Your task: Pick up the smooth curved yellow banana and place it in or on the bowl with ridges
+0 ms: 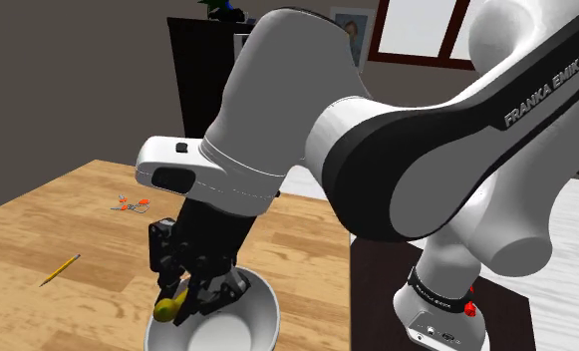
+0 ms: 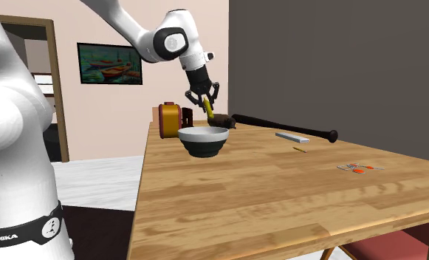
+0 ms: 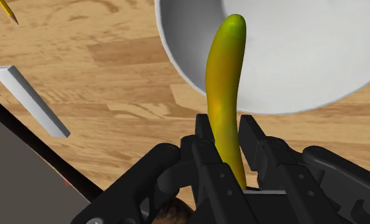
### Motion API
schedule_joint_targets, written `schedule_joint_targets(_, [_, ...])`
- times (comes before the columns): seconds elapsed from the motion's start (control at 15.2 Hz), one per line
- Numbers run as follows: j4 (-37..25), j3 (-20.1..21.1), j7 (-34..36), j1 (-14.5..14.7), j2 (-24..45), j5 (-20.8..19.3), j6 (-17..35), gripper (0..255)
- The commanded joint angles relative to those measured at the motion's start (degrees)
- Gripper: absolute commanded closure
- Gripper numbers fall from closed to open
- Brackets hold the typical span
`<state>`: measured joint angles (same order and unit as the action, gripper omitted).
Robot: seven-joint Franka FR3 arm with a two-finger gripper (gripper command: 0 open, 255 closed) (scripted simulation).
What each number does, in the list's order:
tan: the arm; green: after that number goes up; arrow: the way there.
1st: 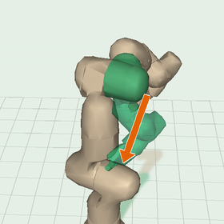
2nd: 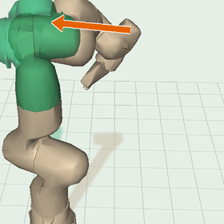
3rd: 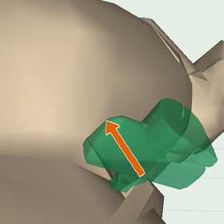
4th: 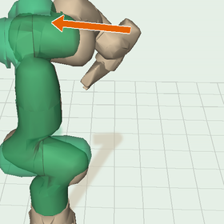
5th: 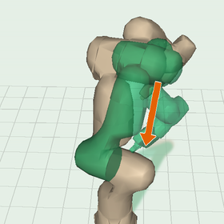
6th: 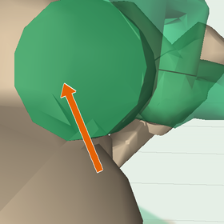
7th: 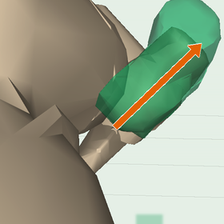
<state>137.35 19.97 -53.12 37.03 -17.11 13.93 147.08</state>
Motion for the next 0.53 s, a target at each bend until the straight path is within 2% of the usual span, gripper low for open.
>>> schedule_joint_targets(0.0, [-0.8, -0.2, 0.1, 0.0, -0.8, 0.0, -1.6, 255])
schedule_joint_targets(0.2, [-2.4, -0.4, 0.3, -0.1, -1.7, -0.2, -4.0, 255])
schedule_joint_targets(0.4, [2.7, -3.1, -2.6, 1.1, -9.1, 2.2, -6.7, 255])
schedule_joint_targets(0.46, [3.3, -3.0, -2.7, 1.2, -8.8, 2.3, -5.9, 255])
